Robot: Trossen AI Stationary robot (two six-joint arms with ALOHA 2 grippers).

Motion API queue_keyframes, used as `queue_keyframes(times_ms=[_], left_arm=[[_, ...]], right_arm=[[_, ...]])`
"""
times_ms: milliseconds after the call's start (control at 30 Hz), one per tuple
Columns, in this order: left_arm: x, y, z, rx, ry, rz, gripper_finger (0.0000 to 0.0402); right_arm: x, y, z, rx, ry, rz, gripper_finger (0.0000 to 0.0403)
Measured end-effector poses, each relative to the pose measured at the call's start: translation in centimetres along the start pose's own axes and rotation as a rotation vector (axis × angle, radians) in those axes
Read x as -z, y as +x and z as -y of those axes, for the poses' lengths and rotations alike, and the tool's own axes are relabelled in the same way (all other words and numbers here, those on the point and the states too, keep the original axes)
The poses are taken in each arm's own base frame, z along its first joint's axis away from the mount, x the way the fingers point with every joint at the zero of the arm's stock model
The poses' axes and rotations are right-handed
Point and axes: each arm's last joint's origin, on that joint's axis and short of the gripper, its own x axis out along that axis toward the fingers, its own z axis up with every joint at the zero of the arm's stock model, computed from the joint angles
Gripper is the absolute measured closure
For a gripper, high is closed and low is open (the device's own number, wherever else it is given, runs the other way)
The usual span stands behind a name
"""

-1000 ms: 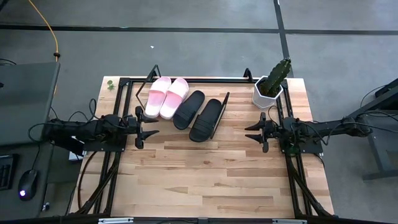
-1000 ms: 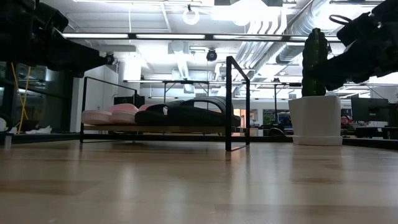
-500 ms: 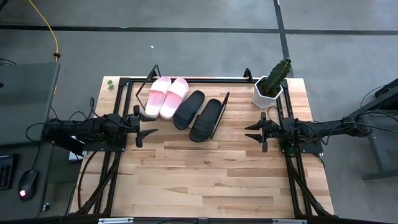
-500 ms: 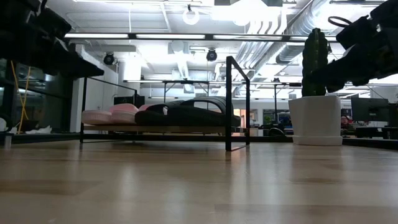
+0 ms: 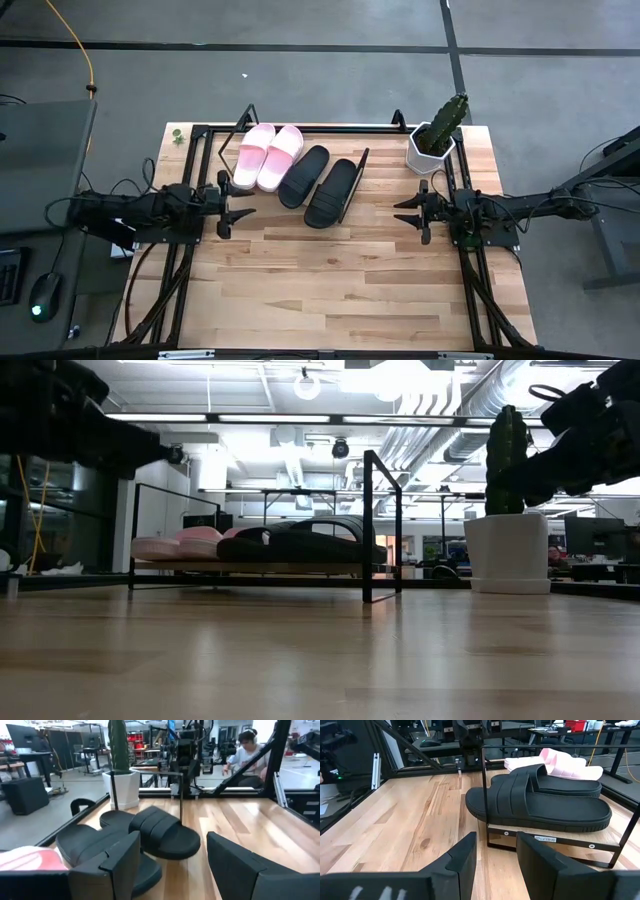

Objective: Pick and place slides into the shelf
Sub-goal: Return to Home Position

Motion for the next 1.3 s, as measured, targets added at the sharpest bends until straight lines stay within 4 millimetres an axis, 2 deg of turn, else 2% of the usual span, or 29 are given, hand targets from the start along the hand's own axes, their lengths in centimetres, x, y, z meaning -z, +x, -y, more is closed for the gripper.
queue_keyframes(times_ms=[67, 667, 1300], left_arm=[[0.58, 0.09, 0.02, -0.006, 0.005, -0.013, 0.0191], [0.49, 0.04, -0.06, -0.031, 0.029, -0.009, 0.0191], [0.49, 0.05, -0.06, -0.032, 0.03, -0.009, 0.0191]], right_arm=[[-0.01, 0.0, 0.0, 0.0, 0.0, 0.001, 0.0272], [0.71, -0.03, 0.18, 0.046, -0.015, -0.072, 0.0272], [0.32, 0.0, 0.01, -0.003, -0.04, -0.03, 0.0272]])
